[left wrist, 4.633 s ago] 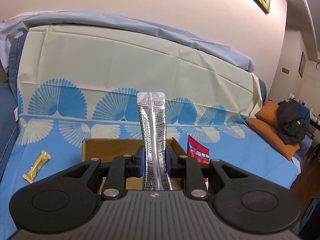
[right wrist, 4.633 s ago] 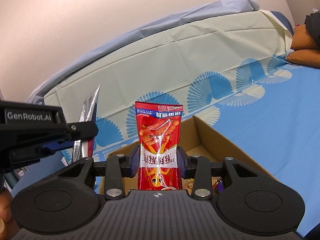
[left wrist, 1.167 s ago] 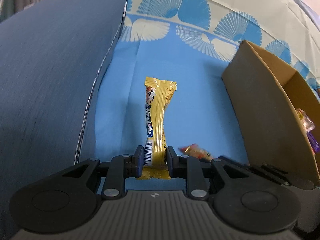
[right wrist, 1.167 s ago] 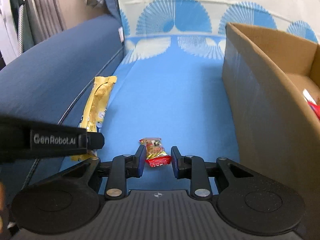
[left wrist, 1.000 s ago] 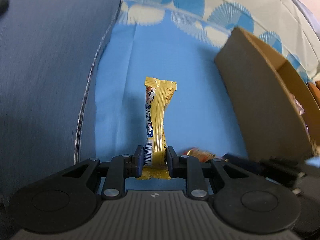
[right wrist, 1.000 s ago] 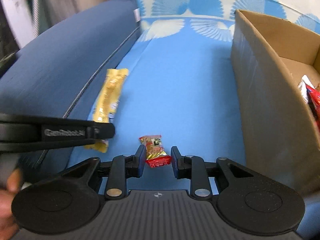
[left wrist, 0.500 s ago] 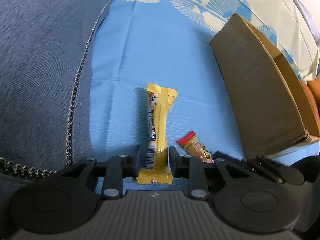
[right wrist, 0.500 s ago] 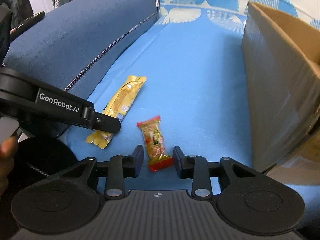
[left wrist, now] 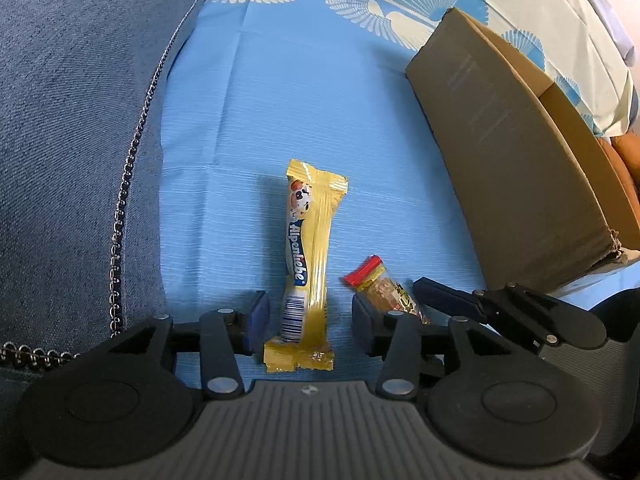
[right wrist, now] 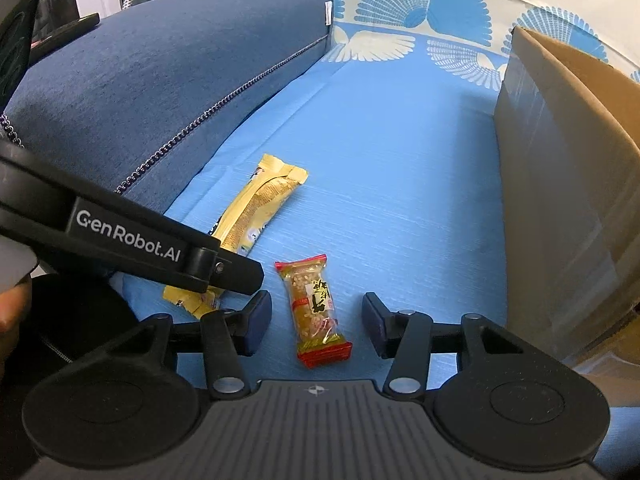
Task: Organize snacks
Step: 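Grasp the yellow wafer bar with left tool while right tool grasps the red candy, then carry the yellow bar with left tool while right tool carries the candy to the box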
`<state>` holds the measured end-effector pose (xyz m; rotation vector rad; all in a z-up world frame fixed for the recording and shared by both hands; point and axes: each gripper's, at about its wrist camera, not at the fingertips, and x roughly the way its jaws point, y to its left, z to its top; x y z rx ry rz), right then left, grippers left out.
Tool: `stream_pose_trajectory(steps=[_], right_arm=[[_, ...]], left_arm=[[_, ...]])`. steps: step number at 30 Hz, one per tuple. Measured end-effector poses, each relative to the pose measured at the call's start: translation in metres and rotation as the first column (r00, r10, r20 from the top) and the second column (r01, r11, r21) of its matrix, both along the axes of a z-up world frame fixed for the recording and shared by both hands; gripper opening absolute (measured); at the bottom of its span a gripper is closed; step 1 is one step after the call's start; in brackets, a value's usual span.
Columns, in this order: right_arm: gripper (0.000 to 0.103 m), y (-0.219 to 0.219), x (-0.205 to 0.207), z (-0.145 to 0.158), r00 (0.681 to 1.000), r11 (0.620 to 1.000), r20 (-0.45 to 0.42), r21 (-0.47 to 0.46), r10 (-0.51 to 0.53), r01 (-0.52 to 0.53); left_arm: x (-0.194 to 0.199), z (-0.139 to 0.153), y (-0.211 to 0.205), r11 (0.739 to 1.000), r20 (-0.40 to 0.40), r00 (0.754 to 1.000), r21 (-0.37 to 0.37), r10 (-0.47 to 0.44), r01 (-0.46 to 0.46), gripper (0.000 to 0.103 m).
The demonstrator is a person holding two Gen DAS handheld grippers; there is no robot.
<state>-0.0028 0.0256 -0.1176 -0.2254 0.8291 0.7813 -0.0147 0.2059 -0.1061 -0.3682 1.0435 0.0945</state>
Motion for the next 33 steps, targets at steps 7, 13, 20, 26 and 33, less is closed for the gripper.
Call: stream_pose_trajectory(steps=[7, 13, 20, 26, 33], right_arm=[[0.052, -0.002, -0.003, 0.000, 1.000, 1.000, 0.006, -0.002, 0.004, -0.004], [0.039, 0.000, -0.005, 0.001, 1.000, 1.000, 0.022, -0.009, -0.001, 0.001], [0.021, -0.002, -0.006, 0.002, 1.000, 1.000, 0.021, -0.004, -0.011, 0.011], [0.020, -0.002, -0.008, 0.005, 0.999, 0.999, 0.031, -0.001, -0.033, 0.033], [0.020, -0.012, -0.009, 0.019, 0.997, 0.996, 0.043, 0.056, -0.068, 0.066]], left_arm=[[-0.001, -0.002, 0.001, 1.000, -0.002, 1.000, 0.006, -0.003, 0.003, 0.052], [0.002, -0.002, -0.009, 0.998, -0.007, 1.000, 0.062, -0.017, 0.018, 0.054], [0.002, -0.002, -0.013, 0.994, -0.008, 1.000, 0.108, -0.008, 0.008, 0.027], [-0.009, 0.004, -0.005, 0.997, 0.041, 0.999, 0.065, 0.035, -0.038, 0.026], [-0.020, 0.012, -0.006, 0.997, 0.113, 0.992, 0.060, 0.047, -0.054, 0.026]])
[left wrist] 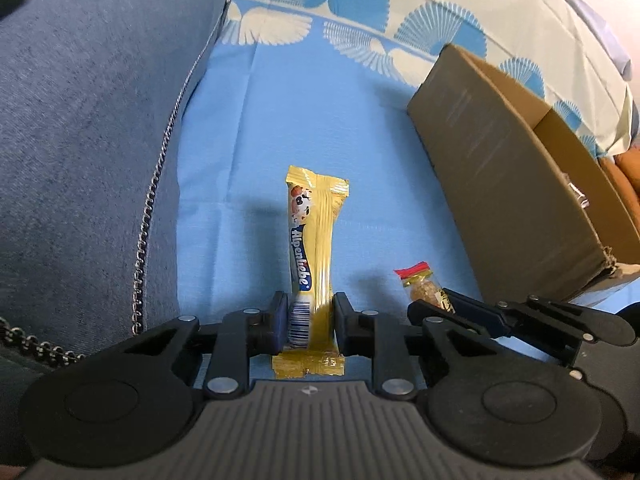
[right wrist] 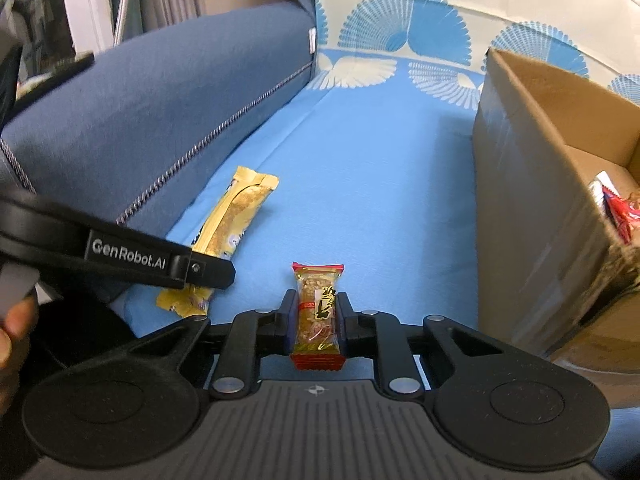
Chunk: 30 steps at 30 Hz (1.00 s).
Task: Organize snacks
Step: 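Carry the yellow bar with left tool while right tool carries the candy to the box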
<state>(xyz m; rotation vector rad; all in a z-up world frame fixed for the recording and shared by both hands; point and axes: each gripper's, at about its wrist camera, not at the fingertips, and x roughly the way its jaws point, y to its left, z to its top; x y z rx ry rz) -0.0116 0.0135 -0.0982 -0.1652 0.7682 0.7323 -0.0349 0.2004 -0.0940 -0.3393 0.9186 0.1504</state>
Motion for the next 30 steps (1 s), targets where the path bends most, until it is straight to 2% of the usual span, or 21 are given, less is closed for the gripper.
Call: stream_pose_trajectory(steps=[11, 22, 24, 27, 30], right_arm=[[0.020, -0.009, 0.003, 0.035, 0.999, 0.991, 0.024, 0.132, -0.029, 0.026], [0.020, -0.035, 0.007, 0.064, 0.997, 0.964, 0.074, 0.265, -0.023, 0.003], [0.020, -0.042, 0.006, 0.070, 0.995, 0.957, 0.094, 0.290, -0.018, -0.010], [0.020, -0.053, 0.006, 0.081, 0.991, 0.946, 0.135, 0.323, -0.016, -0.029], [0.020, -0.062, 0.009, 0.090, 0.986, 0.937, 0.167, 0.349, -0.028, -0.033]], left_arm=[[-0.009, 0.005, 0.005, 0.999, 0.045, 0.998, -0.016, 0.048, -0.047, 0.026], [-0.017, 0.020, 0.002, 0.995, 0.096, 0.991, 0.013, 0.099, -0.100, 0.026], [-0.017, 0.021, 0.003, 0.992, 0.082, 0.988, -0.015, 0.129, -0.128, 0.026], [-0.016, 0.023, 0.007, 0.976, 0.057, 0.978, -0.104, 0.199, -0.193, 0.026], [-0.009, 0.033, 0.002, 0.967, 0.054, 0.972, -0.129, 0.229, -0.220, 0.026]])
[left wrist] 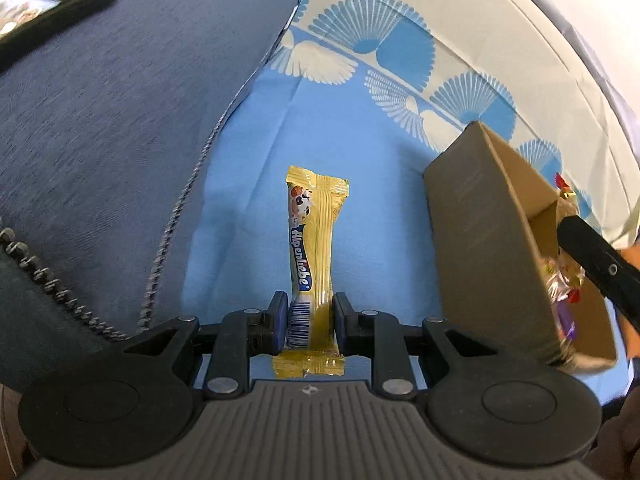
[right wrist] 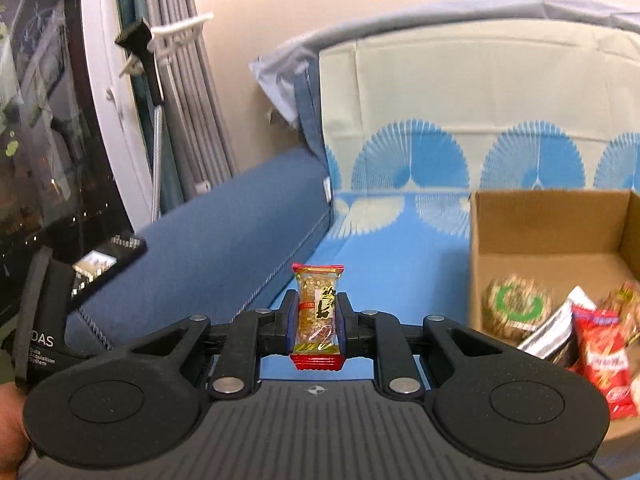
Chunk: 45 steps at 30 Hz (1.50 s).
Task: Organize snacks
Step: 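Carry the yellow bar with left tool while right tool carries the candy to the box, then open left tool to drop the yellow bar while right tool drops the candy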
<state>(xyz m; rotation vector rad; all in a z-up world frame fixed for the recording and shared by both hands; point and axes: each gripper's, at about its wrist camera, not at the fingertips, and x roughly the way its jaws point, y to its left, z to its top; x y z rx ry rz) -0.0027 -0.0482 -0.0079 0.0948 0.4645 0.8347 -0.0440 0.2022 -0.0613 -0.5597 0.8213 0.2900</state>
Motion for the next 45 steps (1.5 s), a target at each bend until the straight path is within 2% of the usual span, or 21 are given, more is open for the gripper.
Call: stream_pose_trajectory(steps=[7, 11, 14, 18, 21, 22, 24, 26, 27, 28, 32, 35, 40, 43, 45], right_arm=[[0.020, -0.028, 0.022, 0.013, 0.996, 0.994, 0.022, 0.068, -0.090, 0.089], [0.020, -0.049, 0.040, 0.018, 0.977, 0.973, 0.008, 0.092, -0.212, 0.211], [0.020, -0.069, 0.053, 0.018, 0.944, 0.939, -0.012, 0.092, -0.330, 0.330], [0.020, -0.101, 0.068, 0.016, 0.879, 0.872, -0.047, 0.110, -0.474, 0.476], [0.020, -0.115, 0.075, 0.013, 0.847, 0.839, -0.059, 0.114, -0.529, 0.532], [0.020, -0.118, 0.076, 0.012, 0.838, 0.831, -0.062, 0.111, -0.542, 0.546], [0.023, -0.121, 0.079, 0.009, 0.828, 0.822, -0.071, 0.102, -0.556, 0.561], [0.057, -0.122, 0.083, 0.006, 0.822, 0.818, -0.082, 0.080, -0.564, 0.569], [0.080, -0.122, 0.084, 0.005, 0.817, 0.814, -0.086, 0.072, -0.571, 0.577], [0.086, -0.122, 0.084, 0.005, 0.815, 0.812, -0.084, 0.074, -0.574, 0.580], [0.089, -0.123, 0.087, 0.007, 0.824, 0.821, -0.066, 0.077, -0.562, 0.566], [0.095, -0.127, 0.082, 0.010, 0.828, 0.826, -0.061, 0.068, -0.557, 0.560], [0.102, -0.143, 0.074, 0.023, 0.847, 0.846, -0.053, 0.053, -0.529, 0.531], [0.102, -0.156, 0.070, 0.036, 0.838, 0.838, -0.053, 0.015, -0.543, 0.545], [0.102, -0.166, 0.069, 0.045, 0.828, 0.830, -0.068, -0.011, -0.556, 0.557]], left_arm=[[0.050, 0.041, -0.039, 1.000, 0.079, 0.997, 0.007, -0.028, 0.028, 0.026], [0.091, 0.071, -0.077, 0.994, 0.152, 0.983, 0.048, -0.101, 0.095, 0.026], [0.119, 0.096, -0.110, 0.983, 0.220, 0.960, 0.103, -0.174, 0.154, 0.026], [0.152, 0.123, -0.151, 0.959, 0.288, 0.919, 0.166, -0.270, 0.230, 0.026], [0.172, 0.137, -0.176, 0.943, 0.312, 0.895, 0.194, -0.320, 0.270, 0.026], [0.178, 0.140, -0.181, 0.941, 0.314, 0.891, 0.198, -0.327, 0.275, 0.028], [0.180, 0.143, -0.186, 0.941, 0.313, 0.892, 0.193, -0.326, 0.277, 0.044], [0.175, 0.145, -0.190, 0.942, 0.326, 0.887, 0.191, -0.326, 0.277, 0.067], [0.171, 0.145, -0.191, 0.941, 0.330, 0.885, 0.195, -0.329, 0.277, 0.071], [0.165, 0.145, -0.189, 0.940, 0.331, 0.884, 0.202, -0.331, 0.276, 0.077], [0.134, 0.142, -0.178, 0.945, 0.329, 0.892, 0.209, -0.310, 0.252, 0.085], [0.111, 0.140, -0.169, 0.948, 0.324, 0.899, 0.214, -0.295, 0.234, 0.086], [0.077, 0.140, -0.166, 0.931, 0.313, 0.896, 0.284, -0.315, 0.228, 0.089], [0.063, 0.136, -0.168, 0.928, 0.314, 0.895, 0.298, -0.318, 0.225, 0.089], [0.058, 0.131, -0.172, 0.930, 0.294, 0.907, 0.301, -0.302, 0.212, 0.089]])
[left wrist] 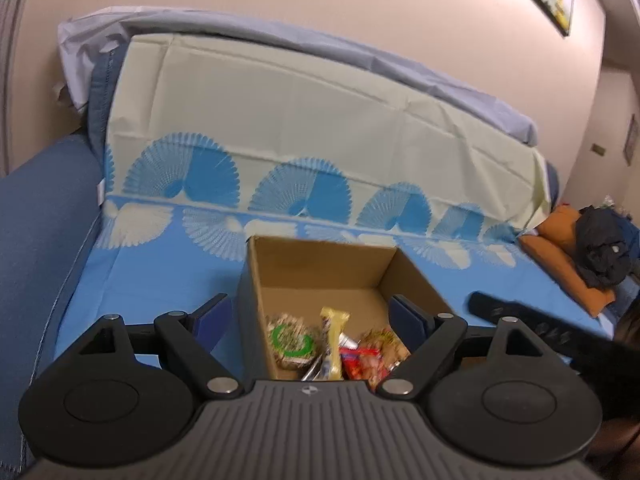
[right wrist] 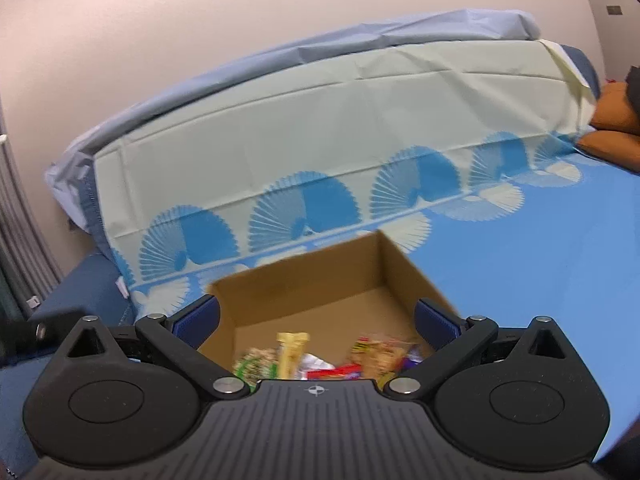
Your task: Organize snacks
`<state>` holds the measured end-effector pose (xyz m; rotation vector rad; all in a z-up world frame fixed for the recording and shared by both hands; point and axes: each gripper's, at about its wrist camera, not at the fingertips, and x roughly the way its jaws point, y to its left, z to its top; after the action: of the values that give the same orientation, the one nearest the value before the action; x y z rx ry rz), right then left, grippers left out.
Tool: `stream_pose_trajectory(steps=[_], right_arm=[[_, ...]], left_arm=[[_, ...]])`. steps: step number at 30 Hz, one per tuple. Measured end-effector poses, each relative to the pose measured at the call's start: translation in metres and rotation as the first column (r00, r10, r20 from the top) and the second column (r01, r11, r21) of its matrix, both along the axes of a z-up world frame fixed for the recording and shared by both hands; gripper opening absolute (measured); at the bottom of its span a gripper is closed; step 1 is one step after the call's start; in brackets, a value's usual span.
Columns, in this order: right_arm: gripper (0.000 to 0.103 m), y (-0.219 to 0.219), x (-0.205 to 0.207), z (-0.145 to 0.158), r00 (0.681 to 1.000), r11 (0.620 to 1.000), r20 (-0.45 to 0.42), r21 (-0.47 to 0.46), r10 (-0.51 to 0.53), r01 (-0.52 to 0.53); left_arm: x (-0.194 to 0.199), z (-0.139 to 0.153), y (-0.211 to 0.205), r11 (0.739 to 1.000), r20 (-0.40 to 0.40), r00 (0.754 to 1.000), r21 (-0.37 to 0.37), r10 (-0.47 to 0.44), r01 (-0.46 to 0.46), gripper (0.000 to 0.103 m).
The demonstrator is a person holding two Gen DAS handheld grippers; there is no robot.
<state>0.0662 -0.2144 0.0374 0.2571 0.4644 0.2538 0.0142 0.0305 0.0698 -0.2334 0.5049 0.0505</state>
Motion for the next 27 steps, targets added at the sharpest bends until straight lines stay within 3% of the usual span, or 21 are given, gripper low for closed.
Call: stream_pose_trajectory(steps=[3, 6, 8, 9, 10, 15, 27], right_arm=[[0.102, -0.010, -0.004, 0.006, 0.999, 0.997, -0.042, -0.071, -0.005, 0.002], [0.102, -0.020, -0.012, -0.008, 0.997, 0.991, -0.066, -0.129, 0.038, -0.046], [0.102, -0.027, -0.019, -0.019, 0.995, 0.999, -0.094, -0.035, 0.028, -0.032], [0.102, -0.027, -0.022, -0.021, 0.994, 0.998, -0.090, 0.004, 0.062, -0.062], [0.102, -0.023, -0.025, -0.022, 0.992, 0.995, -0.074, 0.014, 0.099, -0.098], [0.102, 0.010, -0.023, -0.034, 0.983, 0.976, -0.111, -0.142, 0.150, -0.165], [0.102, 0.026, -0.014, -0.042, 0.972, 0.964, -0.153, -0.168, 0.179, -0.205]], left_arm=[[0.000, -0.012, -0.007, 1.000, -0.077, 0.997, -0.012, -0.004, 0.003, 0.089], [-0.001, -0.029, -0.013, 1.000, -0.160, 0.987, -0.026, -0.006, 0.002, 0.090], [-0.003, -0.042, -0.015, 1.000, -0.216, 0.976, 0.002, 0.021, -0.021, 0.103], [-0.005, -0.049, -0.016, 0.999, -0.236, 0.971, 0.026, 0.044, -0.039, 0.102], [-0.007, -0.053, -0.016, 0.998, -0.248, 0.967, 0.044, 0.056, -0.047, 0.102], [-0.005, -0.066, -0.008, 0.996, -0.308, 0.948, 0.060, 0.076, -0.061, 0.102], [0.005, -0.078, -0.013, 0.995, -0.359, 0.928, 0.060, 0.098, -0.082, 0.102]])
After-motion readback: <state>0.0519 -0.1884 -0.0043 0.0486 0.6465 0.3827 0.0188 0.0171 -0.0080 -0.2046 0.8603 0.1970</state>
